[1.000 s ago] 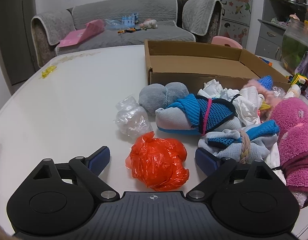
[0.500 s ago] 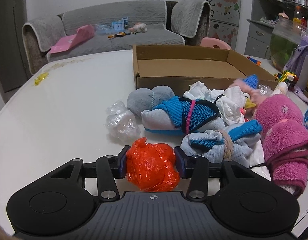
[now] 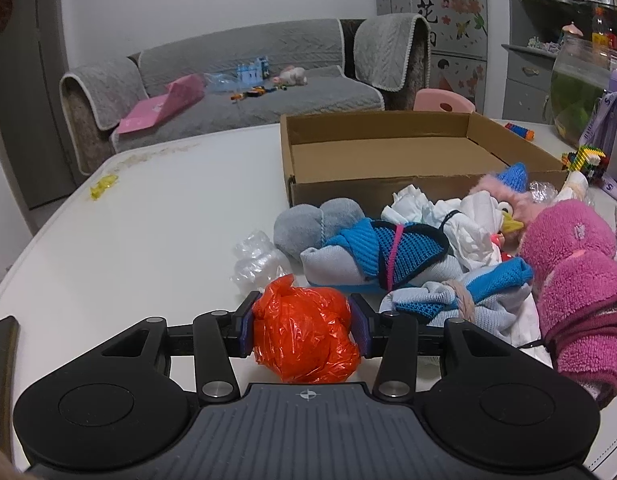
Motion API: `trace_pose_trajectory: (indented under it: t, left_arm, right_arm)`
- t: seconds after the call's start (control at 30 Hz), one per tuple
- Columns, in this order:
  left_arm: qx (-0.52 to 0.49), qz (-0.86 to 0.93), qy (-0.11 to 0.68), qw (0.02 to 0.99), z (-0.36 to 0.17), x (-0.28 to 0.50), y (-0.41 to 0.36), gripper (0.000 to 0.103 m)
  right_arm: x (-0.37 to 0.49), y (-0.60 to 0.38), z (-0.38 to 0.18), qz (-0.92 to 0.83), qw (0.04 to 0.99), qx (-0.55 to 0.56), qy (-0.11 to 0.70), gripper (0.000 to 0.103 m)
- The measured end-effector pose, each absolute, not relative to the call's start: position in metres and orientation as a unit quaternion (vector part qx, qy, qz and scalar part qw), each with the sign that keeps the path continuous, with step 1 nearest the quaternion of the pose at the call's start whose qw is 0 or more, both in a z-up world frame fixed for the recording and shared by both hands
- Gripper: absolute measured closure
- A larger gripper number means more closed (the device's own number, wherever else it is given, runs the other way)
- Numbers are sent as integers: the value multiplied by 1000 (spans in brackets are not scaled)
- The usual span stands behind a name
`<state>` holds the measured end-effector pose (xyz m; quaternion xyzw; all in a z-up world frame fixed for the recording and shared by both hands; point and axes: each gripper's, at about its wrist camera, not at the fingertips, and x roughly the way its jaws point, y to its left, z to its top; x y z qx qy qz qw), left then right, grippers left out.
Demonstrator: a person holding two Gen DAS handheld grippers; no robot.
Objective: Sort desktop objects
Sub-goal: 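Carry the orange bag with the left gripper into the box while the right carries the grey bundle there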
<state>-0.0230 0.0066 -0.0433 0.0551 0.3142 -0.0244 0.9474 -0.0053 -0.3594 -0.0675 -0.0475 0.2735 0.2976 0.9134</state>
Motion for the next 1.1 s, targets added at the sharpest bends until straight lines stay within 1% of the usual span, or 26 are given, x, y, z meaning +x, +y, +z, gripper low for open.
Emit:
trace_pose_trajectory:
  t: [0.2, 0.47, 0.83, 1.0, 1.1]
  left_arm:
    - [68, -19, 303, 950, -38, -18, 0, 51]
    - [71, -7, 284, 956, -15, 1, 0, 51]
    - [66, -16, 251, 966, 42, 80, -22, 51]
    - [60, -22, 252, 966, 40, 119, -32, 51]
    - [54, -24, 264, 963, 30, 145, -37, 51]
  right_arm:
    - [-4, -363, -62, 284, 923, -39, 257, 33]
    - [8, -383, -34, 259, 942, 1, 213, 33]
    - [81, -351, 25, 263, 954, -7, 141, 33]
    - [117, -333, 33, 263, 957, -12, 121, 33]
    - [134, -322, 22, 255, 959, -10, 126, 33]
